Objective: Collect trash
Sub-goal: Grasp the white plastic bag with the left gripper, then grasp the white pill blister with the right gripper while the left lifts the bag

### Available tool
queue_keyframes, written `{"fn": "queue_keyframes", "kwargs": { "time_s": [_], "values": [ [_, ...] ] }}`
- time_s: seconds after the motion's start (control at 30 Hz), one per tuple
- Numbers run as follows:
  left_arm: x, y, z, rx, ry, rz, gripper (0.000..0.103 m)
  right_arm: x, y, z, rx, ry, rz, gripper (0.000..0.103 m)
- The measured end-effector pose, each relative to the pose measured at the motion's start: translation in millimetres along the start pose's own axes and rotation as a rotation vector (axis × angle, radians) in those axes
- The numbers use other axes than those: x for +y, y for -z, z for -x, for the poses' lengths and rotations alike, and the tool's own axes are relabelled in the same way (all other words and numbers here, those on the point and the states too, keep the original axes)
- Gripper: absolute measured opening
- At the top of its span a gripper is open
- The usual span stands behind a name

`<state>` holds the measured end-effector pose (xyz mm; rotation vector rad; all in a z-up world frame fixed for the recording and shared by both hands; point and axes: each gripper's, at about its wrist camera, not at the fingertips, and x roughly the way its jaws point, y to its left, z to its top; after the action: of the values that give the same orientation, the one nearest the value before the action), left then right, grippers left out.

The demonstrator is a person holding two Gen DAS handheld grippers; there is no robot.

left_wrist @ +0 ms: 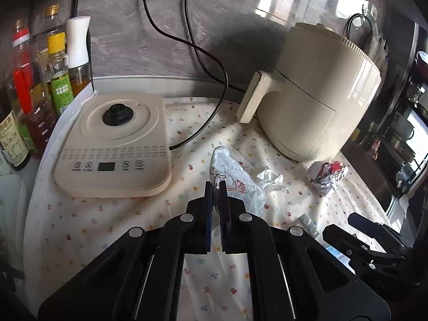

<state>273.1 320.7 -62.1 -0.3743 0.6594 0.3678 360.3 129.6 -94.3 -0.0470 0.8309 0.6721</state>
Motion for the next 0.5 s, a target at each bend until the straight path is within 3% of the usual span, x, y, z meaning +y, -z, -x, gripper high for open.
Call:
{"fn": "queue_keyframes", "kwargs": {
  "time_s": [0.33, 0.4, 0.47, 0.5],
  "values": [
    [24.0, 2.4, -5.9, 0.032, -0.128, 0.043, 0.006, -2.5, -3.3, -36.8, 0.085, 0.027, -0.01, 0.065],
    [23.9, 2.5, -10.4, 0.041, -0.137, 0.045, 0.006, -2.1, -2.2, -43.8, 0.119, 0.025, 0.0, 0.052],
    [23.0, 2.4, -13.9, 0.048, -0.143, 0.046, 0.006, -0.3, -0.3, -49.4, 0.155, 0.008, 0.012, 0.022],
    [21.8, 2.0, -15.2, 0.05, -0.142, 0.046, 0.006, 0.8, 0.3, -48.8, 0.159, 0.005, 0.018, 0.021]
  ]
}}
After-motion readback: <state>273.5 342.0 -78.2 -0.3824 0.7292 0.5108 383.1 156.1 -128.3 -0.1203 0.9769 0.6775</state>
